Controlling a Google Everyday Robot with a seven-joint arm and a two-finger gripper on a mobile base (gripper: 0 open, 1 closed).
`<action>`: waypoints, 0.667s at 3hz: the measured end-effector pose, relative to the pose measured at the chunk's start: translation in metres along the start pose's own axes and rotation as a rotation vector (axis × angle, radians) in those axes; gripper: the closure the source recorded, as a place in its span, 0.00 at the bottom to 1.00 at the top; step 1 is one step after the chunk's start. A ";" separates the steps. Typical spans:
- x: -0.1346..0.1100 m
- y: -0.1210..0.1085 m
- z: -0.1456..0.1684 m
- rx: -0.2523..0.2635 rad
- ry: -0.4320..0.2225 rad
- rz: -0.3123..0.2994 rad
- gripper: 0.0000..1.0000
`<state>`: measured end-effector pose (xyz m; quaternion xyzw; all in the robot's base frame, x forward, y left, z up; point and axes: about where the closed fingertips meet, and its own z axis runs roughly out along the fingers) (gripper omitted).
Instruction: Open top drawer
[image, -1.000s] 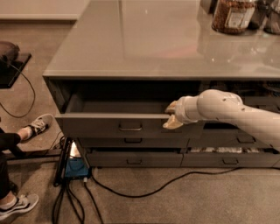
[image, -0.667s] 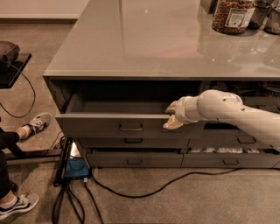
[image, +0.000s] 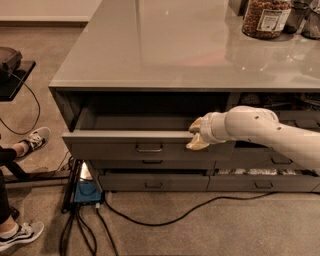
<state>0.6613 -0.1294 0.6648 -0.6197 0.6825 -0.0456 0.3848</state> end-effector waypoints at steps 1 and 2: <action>0.000 0.000 0.000 0.000 0.000 0.000 0.57; 0.000 0.000 0.000 0.000 0.000 0.000 0.34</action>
Offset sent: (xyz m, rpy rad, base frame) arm 0.0000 0.0000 0.0000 0.0000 0.0000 0.0000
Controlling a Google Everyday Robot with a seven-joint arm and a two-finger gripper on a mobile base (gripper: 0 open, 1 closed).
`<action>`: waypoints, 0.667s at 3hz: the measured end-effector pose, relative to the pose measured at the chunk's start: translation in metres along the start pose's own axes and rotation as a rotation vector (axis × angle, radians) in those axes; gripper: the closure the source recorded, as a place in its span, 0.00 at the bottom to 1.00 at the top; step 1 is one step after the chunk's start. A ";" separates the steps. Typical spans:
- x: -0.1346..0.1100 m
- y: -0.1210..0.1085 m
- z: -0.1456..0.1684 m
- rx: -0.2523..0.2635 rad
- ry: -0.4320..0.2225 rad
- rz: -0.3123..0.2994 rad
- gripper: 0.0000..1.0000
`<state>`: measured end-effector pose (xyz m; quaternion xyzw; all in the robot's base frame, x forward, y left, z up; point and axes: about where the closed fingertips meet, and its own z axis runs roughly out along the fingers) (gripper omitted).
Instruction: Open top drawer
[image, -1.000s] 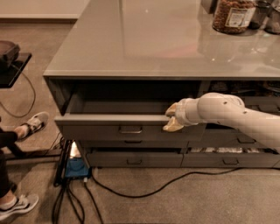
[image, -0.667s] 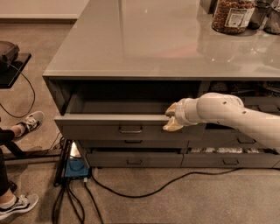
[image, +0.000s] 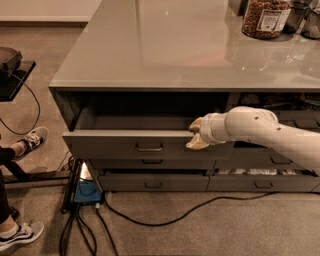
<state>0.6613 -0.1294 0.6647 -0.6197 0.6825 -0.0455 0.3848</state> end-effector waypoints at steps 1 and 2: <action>0.000 0.000 0.000 0.000 0.000 0.000 0.11; 0.000 0.000 0.000 0.000 0.001 0.000 0.00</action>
Offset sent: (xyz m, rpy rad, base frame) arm -0.0022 -0.0002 0.0040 -0.0056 0.0001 -0.0065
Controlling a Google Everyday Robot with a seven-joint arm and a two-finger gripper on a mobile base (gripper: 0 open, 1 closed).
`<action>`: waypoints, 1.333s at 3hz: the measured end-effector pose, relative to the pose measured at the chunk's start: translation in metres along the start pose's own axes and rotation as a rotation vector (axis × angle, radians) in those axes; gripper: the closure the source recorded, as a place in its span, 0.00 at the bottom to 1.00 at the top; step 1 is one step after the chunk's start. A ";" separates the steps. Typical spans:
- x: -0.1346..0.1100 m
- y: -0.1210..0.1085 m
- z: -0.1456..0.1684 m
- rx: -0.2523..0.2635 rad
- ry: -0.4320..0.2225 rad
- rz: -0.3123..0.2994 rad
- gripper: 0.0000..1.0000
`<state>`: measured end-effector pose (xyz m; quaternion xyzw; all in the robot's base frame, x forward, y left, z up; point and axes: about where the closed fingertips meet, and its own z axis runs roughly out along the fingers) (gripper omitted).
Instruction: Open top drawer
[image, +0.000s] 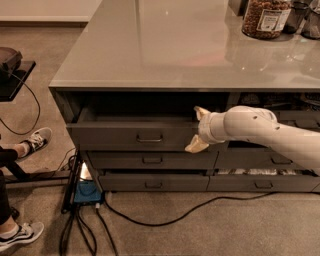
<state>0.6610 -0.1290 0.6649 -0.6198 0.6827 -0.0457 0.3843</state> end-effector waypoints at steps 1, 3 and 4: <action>-0.011 -0.003 -0.014 0.017 0.036 -0.016 0.00; -0.046 -0.047 -0.069 0.096 0.221 -0.107 0.12; -0.046 -0.045 -0.070 0.097 0.222 -0.107 0.32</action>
Offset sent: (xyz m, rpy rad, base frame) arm -0.0240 0.0179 0.1035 -0.2386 -0.0913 -0.1198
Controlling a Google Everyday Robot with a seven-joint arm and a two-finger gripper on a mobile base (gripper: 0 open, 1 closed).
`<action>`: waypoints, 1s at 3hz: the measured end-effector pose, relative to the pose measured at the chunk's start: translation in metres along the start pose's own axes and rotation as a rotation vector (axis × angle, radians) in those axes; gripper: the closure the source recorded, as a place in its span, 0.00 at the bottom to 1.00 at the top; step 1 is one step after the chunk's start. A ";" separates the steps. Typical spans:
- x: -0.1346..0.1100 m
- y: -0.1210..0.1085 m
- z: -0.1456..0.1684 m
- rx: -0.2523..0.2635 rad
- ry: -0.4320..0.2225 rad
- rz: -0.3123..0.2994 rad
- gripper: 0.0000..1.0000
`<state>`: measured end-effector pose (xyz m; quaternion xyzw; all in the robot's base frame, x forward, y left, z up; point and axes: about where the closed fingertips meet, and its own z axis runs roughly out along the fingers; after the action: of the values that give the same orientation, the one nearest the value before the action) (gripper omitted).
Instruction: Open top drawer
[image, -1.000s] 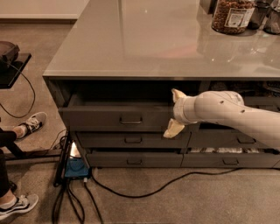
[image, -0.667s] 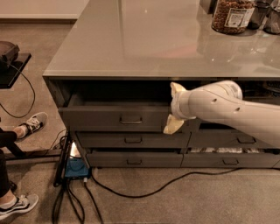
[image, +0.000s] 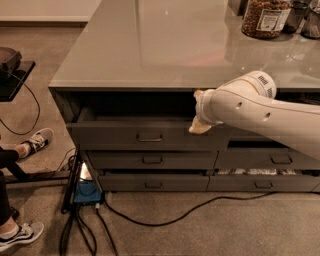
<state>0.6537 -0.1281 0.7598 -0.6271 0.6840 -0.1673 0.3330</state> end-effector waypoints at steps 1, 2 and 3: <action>0.010 -0.010 -0.012 0.037 0.022 0.064 0.55; 0.036 -0.008 -0.022 0.086 0.016 0.178 0.79; 0.055 -0.009 -0.017 0.135 -0.023 0.239 0.99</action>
Offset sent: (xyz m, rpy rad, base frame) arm -0.0199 -0.0754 0.0114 0.2285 -0.0997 -0.2771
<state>0.6492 -0.1862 0.7642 -0.5191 0.7372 -0.1651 0.3998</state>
